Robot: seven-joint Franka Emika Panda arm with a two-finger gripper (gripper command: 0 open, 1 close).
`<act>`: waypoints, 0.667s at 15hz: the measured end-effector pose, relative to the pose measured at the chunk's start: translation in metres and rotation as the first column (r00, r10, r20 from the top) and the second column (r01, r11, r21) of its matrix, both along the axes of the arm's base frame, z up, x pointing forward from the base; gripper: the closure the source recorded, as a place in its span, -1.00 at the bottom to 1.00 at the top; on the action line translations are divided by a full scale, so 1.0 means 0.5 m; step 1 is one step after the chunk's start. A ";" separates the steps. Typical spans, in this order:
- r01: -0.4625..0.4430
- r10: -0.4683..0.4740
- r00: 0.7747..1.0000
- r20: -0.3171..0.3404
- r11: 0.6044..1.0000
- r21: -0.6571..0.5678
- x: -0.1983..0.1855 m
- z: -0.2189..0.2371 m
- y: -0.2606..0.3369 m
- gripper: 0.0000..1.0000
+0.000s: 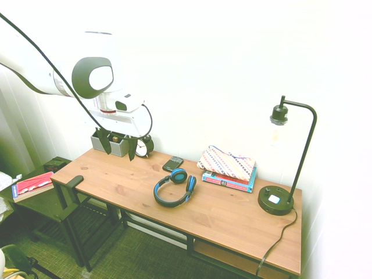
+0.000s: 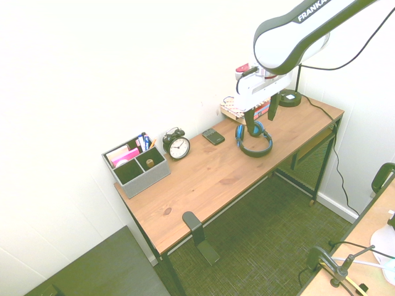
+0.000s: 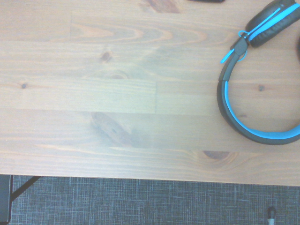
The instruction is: Hang the headphone
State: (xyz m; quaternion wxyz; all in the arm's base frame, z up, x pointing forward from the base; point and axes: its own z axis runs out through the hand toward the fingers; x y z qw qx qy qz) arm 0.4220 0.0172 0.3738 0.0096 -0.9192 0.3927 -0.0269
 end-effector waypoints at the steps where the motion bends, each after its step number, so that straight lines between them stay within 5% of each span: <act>1: 0.001 -0.001 1.000 -0.002 1.000 0.000 0.000 -0.001 0.000 -1.00; 5: -0.202 0.203 0.979 0.017 0.978 -0.058 0.012 -0.062 -0.015 -1.00; 10: -0.462 0.460 0.886 -0.048 0.874 -0.152 0.021 -0.254 -0.121 -1.00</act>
